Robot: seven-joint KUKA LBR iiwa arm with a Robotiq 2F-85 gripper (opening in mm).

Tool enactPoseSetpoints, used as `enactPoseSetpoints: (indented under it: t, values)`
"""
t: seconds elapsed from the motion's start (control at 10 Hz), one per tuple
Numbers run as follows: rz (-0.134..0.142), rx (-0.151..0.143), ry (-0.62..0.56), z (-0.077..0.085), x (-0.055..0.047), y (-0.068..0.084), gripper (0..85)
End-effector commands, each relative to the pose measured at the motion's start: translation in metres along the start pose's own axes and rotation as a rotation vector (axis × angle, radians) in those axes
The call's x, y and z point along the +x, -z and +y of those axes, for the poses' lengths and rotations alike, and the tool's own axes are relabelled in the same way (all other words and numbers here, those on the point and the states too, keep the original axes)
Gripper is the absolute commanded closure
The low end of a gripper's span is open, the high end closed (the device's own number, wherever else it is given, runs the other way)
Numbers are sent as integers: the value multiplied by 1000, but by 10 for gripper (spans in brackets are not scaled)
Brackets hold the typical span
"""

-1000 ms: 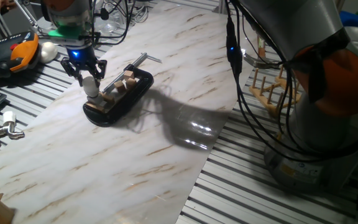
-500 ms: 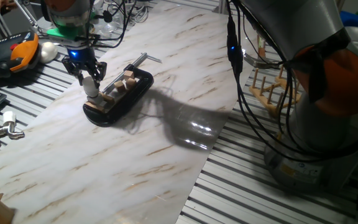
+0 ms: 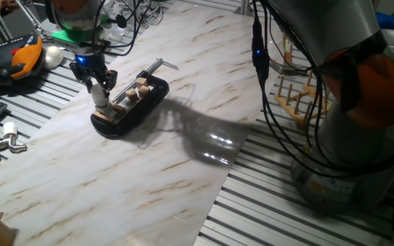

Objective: Install the light bulb by rotating it

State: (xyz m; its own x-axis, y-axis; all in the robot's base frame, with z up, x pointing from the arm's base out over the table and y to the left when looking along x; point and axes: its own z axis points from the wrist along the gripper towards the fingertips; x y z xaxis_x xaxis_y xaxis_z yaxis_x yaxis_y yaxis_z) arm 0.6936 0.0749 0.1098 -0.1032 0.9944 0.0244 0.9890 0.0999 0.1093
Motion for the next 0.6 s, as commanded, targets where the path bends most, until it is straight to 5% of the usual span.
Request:
enactPoseSetpoints:
  t: [0.0, 0.5]
  values:
    - [1, -1, 4, 0, 0, 0, 850]
    - [-6, -10, 17, 0, 0, 0, 0]
